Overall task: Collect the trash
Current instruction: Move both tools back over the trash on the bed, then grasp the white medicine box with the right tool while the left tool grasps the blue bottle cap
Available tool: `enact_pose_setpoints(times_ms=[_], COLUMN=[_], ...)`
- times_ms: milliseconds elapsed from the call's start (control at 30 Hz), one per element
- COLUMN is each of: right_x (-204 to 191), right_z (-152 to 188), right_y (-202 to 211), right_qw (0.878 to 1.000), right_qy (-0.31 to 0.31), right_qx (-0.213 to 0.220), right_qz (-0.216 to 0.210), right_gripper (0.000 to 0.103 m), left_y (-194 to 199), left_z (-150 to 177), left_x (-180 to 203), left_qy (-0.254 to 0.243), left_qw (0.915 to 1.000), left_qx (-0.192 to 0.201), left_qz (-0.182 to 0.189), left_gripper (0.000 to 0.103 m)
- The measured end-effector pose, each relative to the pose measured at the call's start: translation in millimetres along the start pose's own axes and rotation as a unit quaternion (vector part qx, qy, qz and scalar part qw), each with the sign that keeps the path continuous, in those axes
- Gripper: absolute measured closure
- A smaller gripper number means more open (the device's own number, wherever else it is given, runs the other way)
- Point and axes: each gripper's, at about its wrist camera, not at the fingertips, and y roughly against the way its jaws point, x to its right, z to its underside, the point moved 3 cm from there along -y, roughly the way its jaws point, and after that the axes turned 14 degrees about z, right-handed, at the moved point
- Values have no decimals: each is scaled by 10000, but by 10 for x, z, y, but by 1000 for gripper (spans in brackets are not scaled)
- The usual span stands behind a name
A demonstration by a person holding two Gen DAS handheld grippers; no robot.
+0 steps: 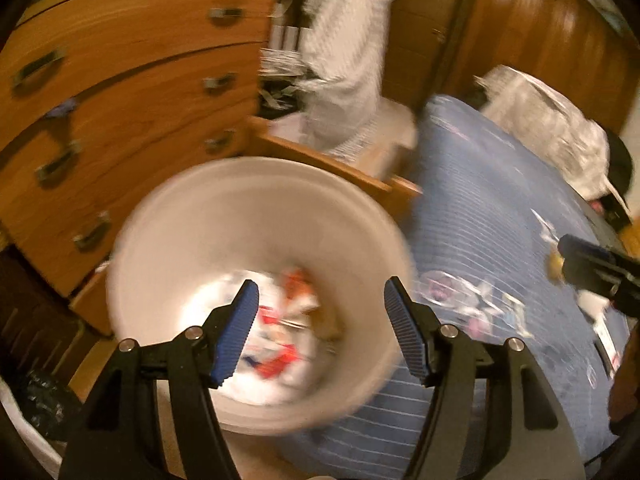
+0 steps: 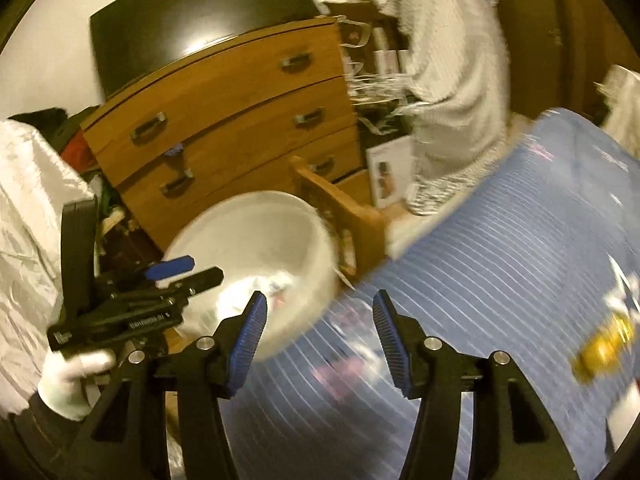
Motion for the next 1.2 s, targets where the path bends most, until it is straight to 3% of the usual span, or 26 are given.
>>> enact_pose_setpoints(times_ms=[133, 267, 433, 533, 600, 733, 833, 900, 967, 1200], right_x=[710, 1617, 2673, 3103, 3419, 3687, 3772, 3791, 3806, 3648], right_z=[654, 1406, 2224, 2533, 2767, 2982, 2989, 2962, 2957, 3097], right_y=[318, 693, 1158, 1271, 1243, 1061, 1047, 1028, 1029, 1316], right_qw=[9987, 9907, 9635, 9506, 9463, 9430, 9462, 9483, 9494, 9497], right_qy=[-254, -388, -268, -274, -300, -319, -484, -552, -661, -1086], right_qx=[-27, -205, -507, -698, -1058, -1393, -1295, -1224, -1181, -1046], right_qz=[433, 1285, 2614, 3012, 3040, 3006, 2925, 2877, 2834, 2746], right_gripper=[46, 38, 23, 17, 15, 15, 16, 33, 41, 44], left_y=[-265, -497, -736, -842, -916, -1036, -1121, -1216, -1294, -1533], left_z=[212, 413, 692, 842, 962, 1124, 1195, 1228, 1263, 1450], left_x=[582, 1077, 1777, 2134, 2390, 2855, 3115, 3266, 3366, 3749], left_qy=[-394, -626, -1103, -1329, -1490, -1770, -1913, -1967, -1985, -2151], left_qw=[9978, 9928, 9820, 9751, 9690, 9580, 9518, 9485, 9464, 9354], left_qx=[-346, -647, -991, -1155, -1287, -1477, -1567, -1642, -1709, -1945], left_qz=[401, 786, 1168, 1349, 1494, 1707, 1813, 1863, 1888, 2026], left_gripper=[41, 41, 41, 41, 41, 41, 41, 41, 41, 41])
